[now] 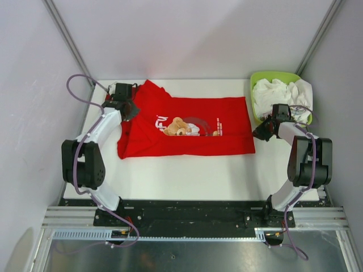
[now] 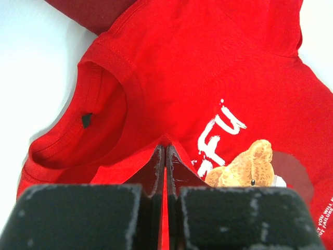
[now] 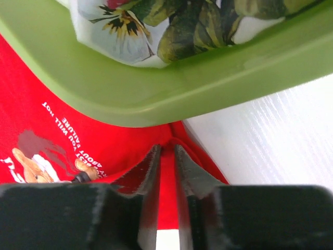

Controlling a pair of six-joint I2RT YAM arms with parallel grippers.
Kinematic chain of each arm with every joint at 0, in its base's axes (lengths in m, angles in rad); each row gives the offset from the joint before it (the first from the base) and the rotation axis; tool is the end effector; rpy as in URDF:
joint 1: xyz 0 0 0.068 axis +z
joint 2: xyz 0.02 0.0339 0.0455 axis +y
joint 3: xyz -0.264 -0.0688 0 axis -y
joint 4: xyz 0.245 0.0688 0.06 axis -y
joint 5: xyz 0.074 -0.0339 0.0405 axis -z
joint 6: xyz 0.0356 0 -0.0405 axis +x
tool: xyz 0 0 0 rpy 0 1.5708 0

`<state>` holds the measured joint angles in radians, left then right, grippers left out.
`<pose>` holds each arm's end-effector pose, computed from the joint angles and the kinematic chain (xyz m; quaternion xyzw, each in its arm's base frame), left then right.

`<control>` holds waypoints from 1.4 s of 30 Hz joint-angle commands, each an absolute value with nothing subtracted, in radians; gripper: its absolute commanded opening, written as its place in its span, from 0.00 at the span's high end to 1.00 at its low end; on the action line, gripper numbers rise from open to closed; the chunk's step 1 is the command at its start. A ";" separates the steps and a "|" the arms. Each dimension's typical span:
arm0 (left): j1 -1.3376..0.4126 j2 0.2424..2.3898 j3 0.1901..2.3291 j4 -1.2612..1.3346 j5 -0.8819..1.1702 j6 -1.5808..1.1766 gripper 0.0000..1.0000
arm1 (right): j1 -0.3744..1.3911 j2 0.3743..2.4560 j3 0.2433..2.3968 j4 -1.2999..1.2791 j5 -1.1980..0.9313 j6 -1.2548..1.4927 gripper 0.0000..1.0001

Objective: Fold and stack the t-shirts
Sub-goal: Fold the flattened tshirt in 1/3 of the way

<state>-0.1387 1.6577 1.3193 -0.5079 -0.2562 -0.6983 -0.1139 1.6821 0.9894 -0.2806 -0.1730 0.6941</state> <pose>0.3635 -0.0416 0.2706 -0.2996 0.8789 -0.0337 0.3697 0.3360 -0.0323 0.1754 0.3509 0.8855 0.1630 0.2574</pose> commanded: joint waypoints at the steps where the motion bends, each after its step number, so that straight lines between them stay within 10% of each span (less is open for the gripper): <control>1: -0.131 1.677 1.378 -0.481 -0.246 -0.660 1.00 | -0.106 1.677 1.041 -0.294 -0.149 0.658 0.70; 7: -0.130 1.698 1.405 -0.480 -0.227 -0.646 1.00 | -0.067 1.619 1.086 -0.371 -0.110 0.626 0.49; 36: -0.134 1.972 1.628 -0.476 -0.008 -0.582 0.99 | 0.424 1.735 1.123 -0.220 -0.124 0.576 0.51; 42: -0.136 1.987 1.614 -0.476 0.025 -0.564 0.71 | 0.491 1.753 1.173 -0.197 -0.087 0.516 0.51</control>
